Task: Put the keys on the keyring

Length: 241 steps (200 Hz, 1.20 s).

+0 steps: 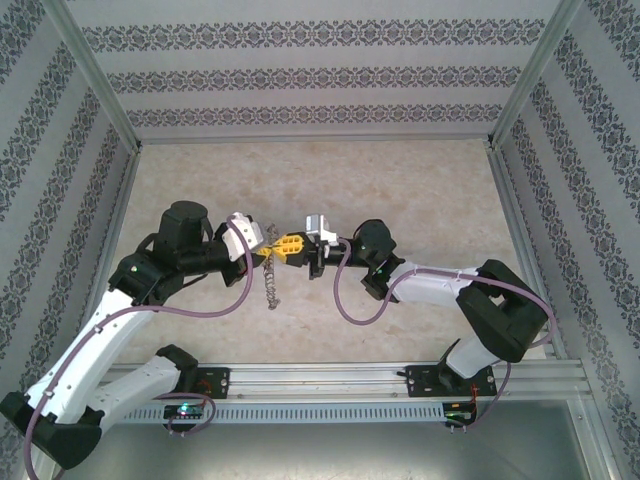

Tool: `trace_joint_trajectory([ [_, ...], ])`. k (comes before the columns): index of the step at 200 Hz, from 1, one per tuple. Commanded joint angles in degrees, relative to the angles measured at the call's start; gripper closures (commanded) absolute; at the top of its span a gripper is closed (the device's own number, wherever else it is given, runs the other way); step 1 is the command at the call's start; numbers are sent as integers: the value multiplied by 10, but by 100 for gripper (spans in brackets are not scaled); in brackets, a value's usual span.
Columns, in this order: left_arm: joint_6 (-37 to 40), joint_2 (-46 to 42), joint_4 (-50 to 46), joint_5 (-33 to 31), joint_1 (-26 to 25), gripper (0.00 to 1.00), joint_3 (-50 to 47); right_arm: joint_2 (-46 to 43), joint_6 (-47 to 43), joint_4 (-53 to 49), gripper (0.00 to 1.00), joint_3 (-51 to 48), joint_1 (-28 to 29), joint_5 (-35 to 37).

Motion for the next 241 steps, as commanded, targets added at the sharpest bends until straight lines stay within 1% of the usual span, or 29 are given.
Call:
trace_joint_trajectory([
  [1,26,12,-28,3,-4,100,30,-19,-72,-59,87,7,10,-25],
  [10,35,18,-49,-5,-4,100,39,-36,-116,-118,79,6,10,-24],
  [16,42,21,-65,-10,-4,100,45,-49,-151,-168,77,7,10,-20],
  [24,54,25,-85,-18,-4,100,53,-63,-187,-215,76,9,11,-15],
  [30,64,29,-100,-22,-5,100,58,-75,-221,-273,74,13,11,-9],
  [41,76,36,-122,-31,-5,100,65,-88,-257,-336,74,22,12,-3],
  [58,88,46,-140,-30,-5,100,75,-96,-292,-395,72,34,14,-1],
  [75,100,61,-163,-13,-5,100,91,-94,-288,-395,71,39,15,0],
  [95,103,80,-179,-10,-5,100,104,-88,-279,-388,70,48,17,0],
  [131,105,95,-181,3,-8,100,107,-83,-262,-375,66,61,17,2],
  [157,107,102,-185,7,-10,100,108,-79,-261,-369,66,67,17,0],
  [212,113,100,-186,32,-10,100,109,-56,-253,-361,67,82,19,-13],
  [227,116,101,-187,40,-10,100,108,-58,-253,-362,69,82,19,-16],
  [236,117,101,-187,43,-10,100,107,-59,-253,-362,73,82,19,-19],
  [241,117,102,-187,42,-10,100,108,-60,-253,-362,73,81,19,-20],
])
